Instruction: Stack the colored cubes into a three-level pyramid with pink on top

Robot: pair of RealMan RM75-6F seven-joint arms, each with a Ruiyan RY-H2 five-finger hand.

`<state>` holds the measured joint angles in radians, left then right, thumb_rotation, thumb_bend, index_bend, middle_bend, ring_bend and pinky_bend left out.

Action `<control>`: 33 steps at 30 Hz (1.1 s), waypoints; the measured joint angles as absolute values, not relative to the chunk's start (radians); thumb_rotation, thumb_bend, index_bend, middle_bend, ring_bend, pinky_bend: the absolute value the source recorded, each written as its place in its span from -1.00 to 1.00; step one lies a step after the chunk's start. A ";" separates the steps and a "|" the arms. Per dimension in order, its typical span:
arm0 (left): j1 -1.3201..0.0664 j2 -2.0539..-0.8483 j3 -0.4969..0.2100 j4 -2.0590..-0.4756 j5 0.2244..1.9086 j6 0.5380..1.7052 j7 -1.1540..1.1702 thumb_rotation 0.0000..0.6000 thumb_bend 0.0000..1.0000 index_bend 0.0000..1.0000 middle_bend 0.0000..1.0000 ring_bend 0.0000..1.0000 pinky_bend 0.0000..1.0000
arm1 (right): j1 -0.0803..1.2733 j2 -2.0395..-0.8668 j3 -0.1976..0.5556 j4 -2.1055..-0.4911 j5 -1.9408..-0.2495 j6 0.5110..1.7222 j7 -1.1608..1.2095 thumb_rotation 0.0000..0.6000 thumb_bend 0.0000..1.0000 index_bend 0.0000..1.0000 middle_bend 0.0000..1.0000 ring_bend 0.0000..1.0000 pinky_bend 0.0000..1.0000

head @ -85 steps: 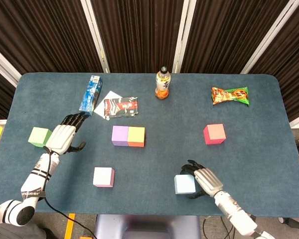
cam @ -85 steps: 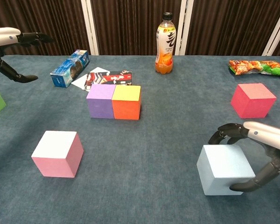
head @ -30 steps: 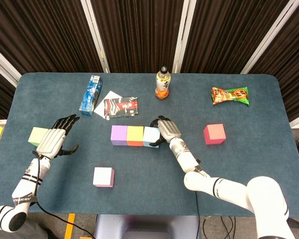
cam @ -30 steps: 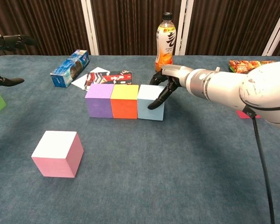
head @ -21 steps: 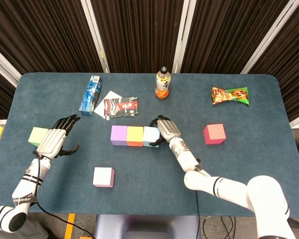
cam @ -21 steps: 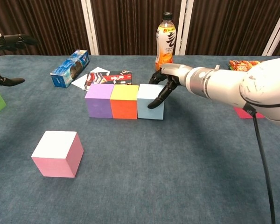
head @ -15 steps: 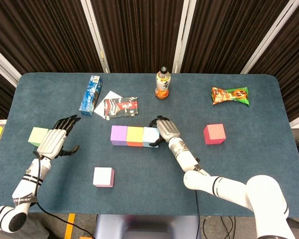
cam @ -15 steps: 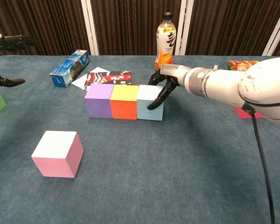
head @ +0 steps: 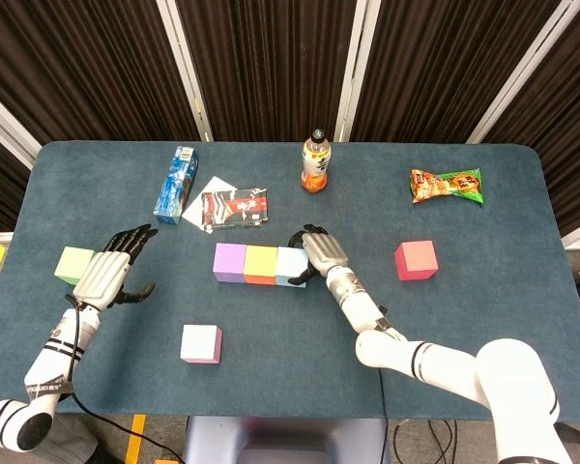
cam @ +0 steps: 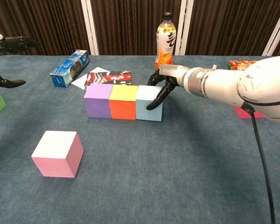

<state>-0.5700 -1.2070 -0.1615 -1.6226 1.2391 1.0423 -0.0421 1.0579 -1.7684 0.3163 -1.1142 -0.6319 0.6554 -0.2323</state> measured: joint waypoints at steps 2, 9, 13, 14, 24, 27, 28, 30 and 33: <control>-0.570 -1.207 -0.161 -1.623 1.239 1.041 -0.041 1.00 -0.31 -1.00 -1.00 -1.00 -0.88 | 1.058 -1.767 0.314 -1.116 -0.633 0.655 -0.233 1.00 -0.47 -0.15 -0.37 -0.75 -0.70; -0.568 -1.205 -0.161 -1.632 1.242 1.044 -0.034 1.00 -0.31 -1.00 -1.00 -1.00 -0.88 | 1.047 -1.727 0.300 -1.167 -0.639 0.647 -0.233 1.00 -0.47 -0.63 -0.53 -0.90 -0.84; -0.563 -1.200 -0.161 -1.639 1.247 1.052 -0.031 1.00 -0.31 -1.00 -1.00 -1.00 -0.88 | 1.029 -1.670 0.293 -1.233 -0.655 0.657 -0.229 1.00 -0.47 -0.71 -0.56 -0.93 -0.85; -0.562 -1.199 -0.162 -1.640 1.248 1.053 -0.031 1.00 -0.31 -1.00 -1.00 -1.00 -0.88 | 1.022 -1.649 0.292 -1.256 -0.660 0.662 -0.226 1.00 -0.47 -0.71 -0.56 -0.93 -0.85; -0.564 -1.202 -0.161 -1.644 1.251 1.049 -0.021 1.00 -0.31 -1.00 -1.00 -1.00 -0.88 | 0.985 -1.545 0.271 -1.322 -0.675 0.701 -0.223 1.00 -0.46 -0.69 -0.57 -0.94 -0.85; -0.565 -1.204 -0.163 -1.643 1.249 1.048 -0.021 1.00 -0.31 -1.00 -1.00 -1.00 -0.88 | 0.996 -1.571 0.264 -1.280 -0.663 0.697 -0.233 1.00 -0.46 -0.69 -0.57 -0.94 -0.85; -0.565 -1.204 -0.163 -1.642 1.248 1.048 -0.020 1.00 -0.31 -1.00 -1.00 -1.00 -0.88 | 1.001 -1.583 0.262 -1.264 -0.660 0.695 -0.236 1.00 -0.46 -0.69 -0.57 -0.94 -0.85; -0.565 -1.205 -0.164 -1.640 1.246 1.047 -0.020 1.00 -0.31 -1.00 -1.00 -1.00 -0.88 | 1.015 -1.615 0.261 -1.225 -0.652 0.690 -0.242 1.00 -0.46 -0.69 -0.57 -0.94 -0.85; -0.563 -1.205 -0.163 -1.635 1.243 1.047 -0.023 1.00 -0.31 -1.00 -1.00 -1.00 -0.88 | 1.037 -1.661 0.264 -1.169 -0.642 0.679 -0.246 1.00 -0.46 -0.69 -0.57 -0.94 -0.85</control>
